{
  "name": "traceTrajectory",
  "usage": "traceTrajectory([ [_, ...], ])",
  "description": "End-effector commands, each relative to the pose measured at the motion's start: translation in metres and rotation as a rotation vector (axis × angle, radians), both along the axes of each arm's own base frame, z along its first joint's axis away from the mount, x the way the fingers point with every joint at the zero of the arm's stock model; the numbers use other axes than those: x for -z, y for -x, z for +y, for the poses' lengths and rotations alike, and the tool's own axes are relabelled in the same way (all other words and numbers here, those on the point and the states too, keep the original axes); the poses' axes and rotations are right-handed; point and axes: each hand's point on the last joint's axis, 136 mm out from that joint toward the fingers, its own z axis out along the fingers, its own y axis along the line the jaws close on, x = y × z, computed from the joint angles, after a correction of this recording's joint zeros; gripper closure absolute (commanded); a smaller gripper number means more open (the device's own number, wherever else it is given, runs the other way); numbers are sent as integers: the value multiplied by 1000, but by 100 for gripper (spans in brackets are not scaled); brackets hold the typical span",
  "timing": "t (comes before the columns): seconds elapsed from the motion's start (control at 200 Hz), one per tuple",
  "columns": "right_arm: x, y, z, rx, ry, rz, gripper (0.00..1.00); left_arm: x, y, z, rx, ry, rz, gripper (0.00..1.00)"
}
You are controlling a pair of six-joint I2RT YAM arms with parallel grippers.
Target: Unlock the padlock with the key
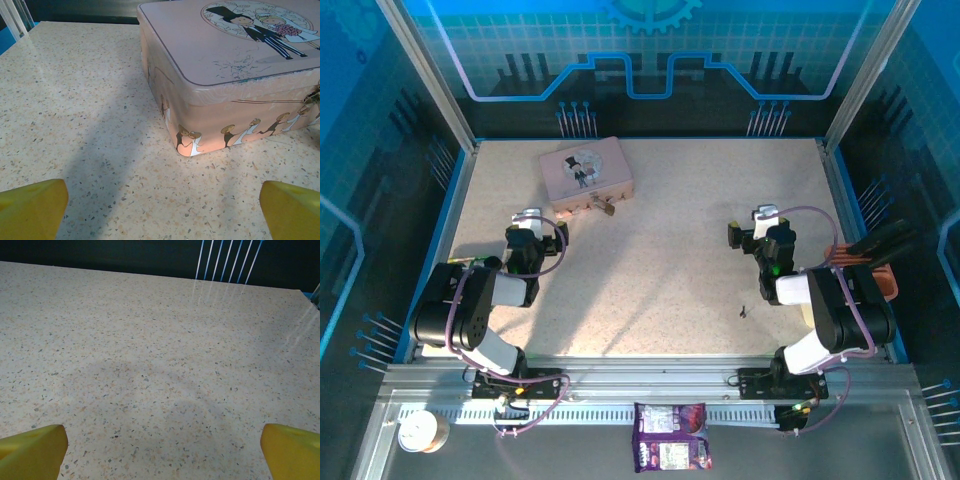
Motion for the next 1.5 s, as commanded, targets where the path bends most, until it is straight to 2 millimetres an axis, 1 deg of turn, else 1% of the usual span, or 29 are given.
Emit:
traceTrajectory([
  [0.0,-5,-5,4,-15,2,-17,0,-11,-7,-3,17,9,-35,1],
  [0.215,-5,-5,4,-13,2,-16,0,-11,-7,-3,17,8,-37,1],
  [0.265,-6,-5,4,-14,3,-19,0,-12,-6,-5,32,5,-48,1],
  [0.375,-8,-2,16,-65,32,-40,0,-21,3,-15,75,-16,-102,1],
  [0.465,-14,5,19,-64,52,-82,0,-36,12,-20,78,-50,-148,1],
  [0.545,-21,11,17,-48,53,-114,0,-50,21,-32,116,-94,-182,1],
  [0.595,-28,16,18,-52,65,-133,1,-60,28,-39,133,-123,-205,1],
  [0.64,-34,19,21,-55,83,-141,0,-74,33,-42,133,-135,-234,1],
  [0.7,-43,25,26,-66,102,-154,0,-93,39,-44,123,-103,-271,1],
  [0.71,-46,26,27,-70,102,-160,0,-94,40,-45,126,-98,-267,1],
  [0.72,-47,27,28,-73,104,-161,0,-100,41,-45,126,-89,-281,1],
  [0.81,-66,37,38,-99,113,-183,1,-120,52,-46,115,-15,-263,1],
  [0.845,-75,40,39,-93,94,-180,0,-130,57,-39,71,35,-259,1],
  [0.88,-81,43,40,-92,60,-158,0,-134,62,-30,9,82,-237,1],
  [0.945,-101,50,46,-102,-27,-131,0,-144,72,-10,-130,181,-216,1],
  [0.971,-111,52,46,-98,-62,-130,0,-146,76,-5,-170,223,-202,1],
  [0.986,-114,55,47,-95,-84,-114,0,-147,79,-2,-197,245,-194,1],
  [1.016,-124,58,47,-88,-129,-103,0,-149,84,4,-244,291,-178,1],
  [1.026,-122,61,47,-82,-146,-82,0,-150,86,5,-259,307,-171,1],
  [1.081,-135,68,44,-45,-231,-38,0,-153,95,10,-316,376,-132,1],
  [1.131,-145,77,41,-10,-291,5,0,-158,100,6,-295,401,-95,1],
  [1.141,-150,78,40,-5,-302,6,0,-159,102,4,-284,404,-86,1],
  [1.161,-150,83,38,11,-318,32,0,-162,103,0,-259,408,-71,1],
  [1.221,-162,93,35,36,-366,72,0,-168,109,-12,-178,416,-43,1],
  [1.276,-161,104,31,69,-413,120,0,-168,119,-10,-198,465,-41,1],
  [1.321,-161,109,33,40,-439,126,0,-167,127,-9,-208,515,-53,1],
  [1.411,-163,119,42,-67,-484,127,0,-175,133,-29,-68,539,-68,1],
  [1.496,-163,133,47,-106,-506,160,0,-174,136,-45,19,542,-9,1],
])
